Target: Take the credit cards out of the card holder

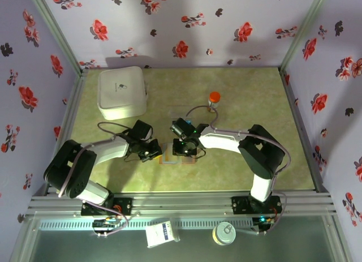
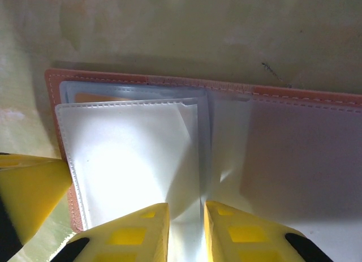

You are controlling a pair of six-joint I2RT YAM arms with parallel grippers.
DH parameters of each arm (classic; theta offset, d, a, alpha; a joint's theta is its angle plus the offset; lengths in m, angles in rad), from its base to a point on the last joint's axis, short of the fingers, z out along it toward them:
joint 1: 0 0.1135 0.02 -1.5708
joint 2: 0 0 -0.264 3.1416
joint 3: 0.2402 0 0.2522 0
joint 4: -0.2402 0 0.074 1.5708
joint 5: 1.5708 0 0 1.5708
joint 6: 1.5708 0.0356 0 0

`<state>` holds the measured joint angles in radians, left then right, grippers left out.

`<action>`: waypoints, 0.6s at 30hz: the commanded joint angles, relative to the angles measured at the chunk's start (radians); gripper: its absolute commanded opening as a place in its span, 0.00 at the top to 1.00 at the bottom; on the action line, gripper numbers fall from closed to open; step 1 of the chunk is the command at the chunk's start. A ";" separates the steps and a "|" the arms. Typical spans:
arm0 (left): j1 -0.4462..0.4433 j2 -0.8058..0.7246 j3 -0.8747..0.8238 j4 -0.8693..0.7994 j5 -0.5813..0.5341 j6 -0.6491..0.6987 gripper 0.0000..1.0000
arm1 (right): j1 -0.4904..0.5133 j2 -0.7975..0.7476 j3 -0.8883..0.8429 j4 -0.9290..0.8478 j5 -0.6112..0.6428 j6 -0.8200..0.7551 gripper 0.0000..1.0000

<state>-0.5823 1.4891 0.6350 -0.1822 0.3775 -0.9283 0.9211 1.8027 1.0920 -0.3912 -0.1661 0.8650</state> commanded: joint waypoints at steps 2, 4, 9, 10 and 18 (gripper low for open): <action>0.006 -0.052 0.027 -0.018 0.027 0.002 0.89 | 0.006 -0.008 0.018 -0.022 0.025 -0.008 0.77; 0.006 -0.070 0.021 0.009 0.039 -0.013 0.87 | 0.006 -0.008 0.016 -0.021 0.025 -0.009 0.77; 0.005 -0.074 0.012 0.084 0.096 -0.055 0.81 | 0.005 -0.008 0.016 -0.021 0.023 -0.011 0.77; 0.006 -0.069 0.012 0.100 0.108 -0.064 0.80 | 0.004 -0.007 0.016 -0.021 0.023 -0.011 0.77; 0.004 -0.026 -0.005 0.168 0.152 -0.092 0.75 | 0.005 -0.009 0.013 -0.016 0.021 -0.009 0.78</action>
<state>-0.5823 1.4418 0.6350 -0.0555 0.4900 -0.9974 0.9211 1.8027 1.0920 -0.3908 -0.1661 0.8650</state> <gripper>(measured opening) 0.245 0.225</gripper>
